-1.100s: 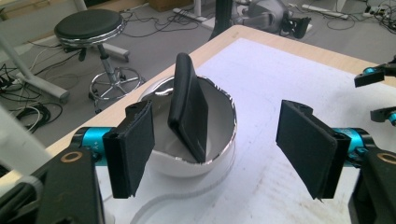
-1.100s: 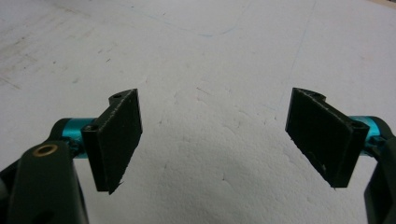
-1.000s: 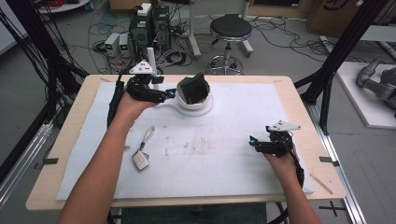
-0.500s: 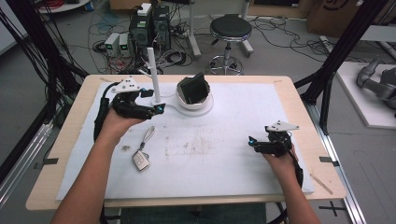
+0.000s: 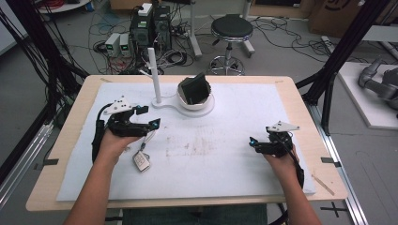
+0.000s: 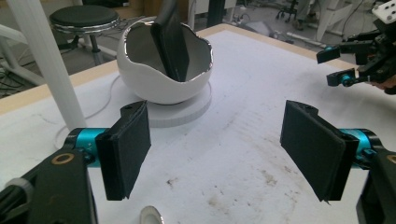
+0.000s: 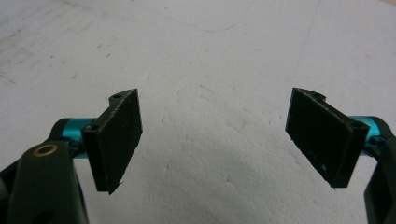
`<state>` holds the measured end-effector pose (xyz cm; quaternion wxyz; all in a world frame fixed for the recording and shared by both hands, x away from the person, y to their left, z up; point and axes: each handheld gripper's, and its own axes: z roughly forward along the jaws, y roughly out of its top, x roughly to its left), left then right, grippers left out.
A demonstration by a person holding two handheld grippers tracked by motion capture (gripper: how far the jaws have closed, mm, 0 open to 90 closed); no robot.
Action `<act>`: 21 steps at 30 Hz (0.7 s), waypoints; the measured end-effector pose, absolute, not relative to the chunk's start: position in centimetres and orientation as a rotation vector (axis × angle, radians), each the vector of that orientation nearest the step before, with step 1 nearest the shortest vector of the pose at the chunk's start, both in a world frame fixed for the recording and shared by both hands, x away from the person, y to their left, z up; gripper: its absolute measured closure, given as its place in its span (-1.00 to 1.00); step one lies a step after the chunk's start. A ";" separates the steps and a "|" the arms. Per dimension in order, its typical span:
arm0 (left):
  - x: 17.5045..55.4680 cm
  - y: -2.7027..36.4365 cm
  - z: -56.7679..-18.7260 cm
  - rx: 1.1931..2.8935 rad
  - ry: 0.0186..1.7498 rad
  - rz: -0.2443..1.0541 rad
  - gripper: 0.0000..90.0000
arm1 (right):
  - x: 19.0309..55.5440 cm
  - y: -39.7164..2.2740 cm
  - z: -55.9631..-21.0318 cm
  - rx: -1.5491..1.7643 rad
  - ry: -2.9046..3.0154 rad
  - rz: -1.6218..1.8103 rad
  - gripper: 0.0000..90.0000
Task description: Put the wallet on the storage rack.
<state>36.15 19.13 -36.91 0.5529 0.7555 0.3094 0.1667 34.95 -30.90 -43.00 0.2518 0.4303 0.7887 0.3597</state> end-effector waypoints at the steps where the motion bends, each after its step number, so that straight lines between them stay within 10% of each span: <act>1: 36.2 19.1 -37.0 1.789 0.729 0.400 -0.46 | 35.0 -30.9 -43.0 1.172 2.144 0.980 -0.58; 21: 35.9 20.9 -37.1 1.783 0.750 0.429 -0.49 | 34.8 -30.8 -43.0 1.171 2.142 0.980 -0.58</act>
